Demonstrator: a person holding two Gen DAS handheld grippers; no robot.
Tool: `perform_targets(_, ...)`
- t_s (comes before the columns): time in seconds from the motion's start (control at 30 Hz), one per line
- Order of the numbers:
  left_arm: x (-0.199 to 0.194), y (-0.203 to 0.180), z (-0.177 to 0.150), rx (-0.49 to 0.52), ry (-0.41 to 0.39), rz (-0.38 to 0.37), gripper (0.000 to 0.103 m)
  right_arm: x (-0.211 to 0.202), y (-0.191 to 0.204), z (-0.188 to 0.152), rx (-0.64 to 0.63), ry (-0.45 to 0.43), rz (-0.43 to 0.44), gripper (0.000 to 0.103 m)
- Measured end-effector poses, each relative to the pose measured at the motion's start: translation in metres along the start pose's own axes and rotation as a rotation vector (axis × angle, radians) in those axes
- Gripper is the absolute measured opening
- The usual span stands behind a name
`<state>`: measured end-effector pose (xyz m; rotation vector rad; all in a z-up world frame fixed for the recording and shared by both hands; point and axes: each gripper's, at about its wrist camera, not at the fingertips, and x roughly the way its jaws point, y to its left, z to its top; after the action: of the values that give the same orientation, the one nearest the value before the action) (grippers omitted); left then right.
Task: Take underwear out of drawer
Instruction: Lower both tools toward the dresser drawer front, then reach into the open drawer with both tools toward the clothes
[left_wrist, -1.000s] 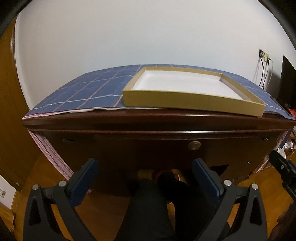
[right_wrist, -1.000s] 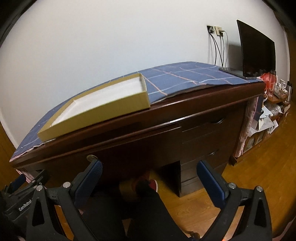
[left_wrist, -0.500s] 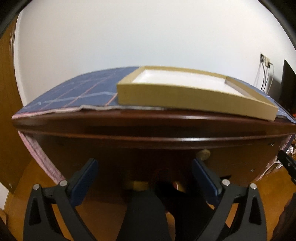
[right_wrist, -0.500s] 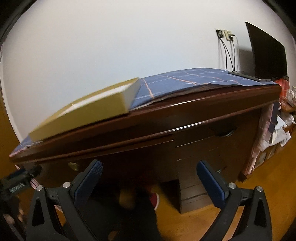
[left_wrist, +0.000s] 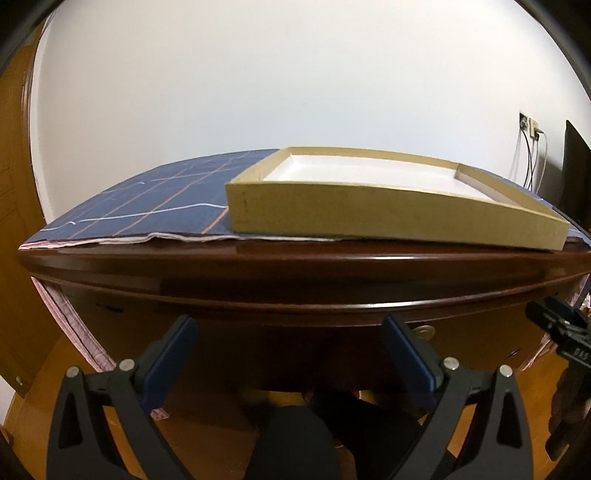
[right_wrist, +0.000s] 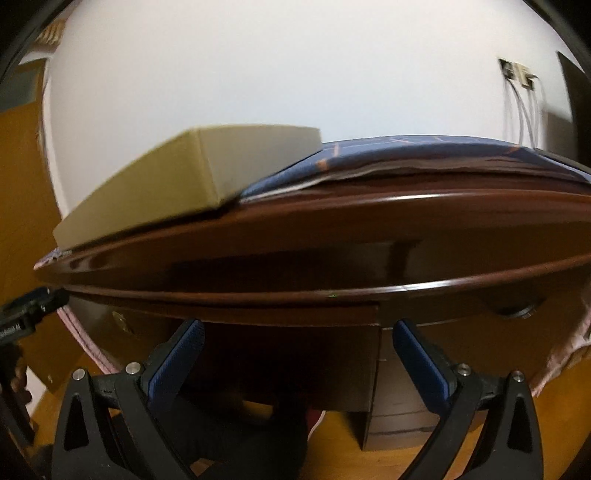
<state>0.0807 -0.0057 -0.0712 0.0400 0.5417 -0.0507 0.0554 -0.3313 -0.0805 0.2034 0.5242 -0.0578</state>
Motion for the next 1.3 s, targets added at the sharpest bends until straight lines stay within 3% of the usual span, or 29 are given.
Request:
perform_targets(0.23,0.005,-0.003,0.003,0.013,0.008,0.006,0.1,0.003,-0.006,-0.002,0.034,-0.005,0.068,0.103)
perform_targets(0.63,-0.004,0.009,0.006,-0.008,-0.014,0.021,0.101,0.009,-0.003,0.001,-0.026,0.038,0.089,0.103)
perform_targets(1.13,-0.012,0.007,0.002,0.022,-0.019,0.002,0.101,-0.026,0.002,-0.01,-0.036,0.201,0.109,0.101)
perform_targets(1.2,-0.015,0.008,0.001,0.033,-0.023,0.0,0.101,-0.037,0.001,-0.008,-0.013,0.168,0.084,0.101)
perform_targets(1.3,-0.016,0.012,-0.001,0.037,-0.008,-0.014,0.101,-0.066,0.009,0.003,-0.016,0.042,0.023,0.101)
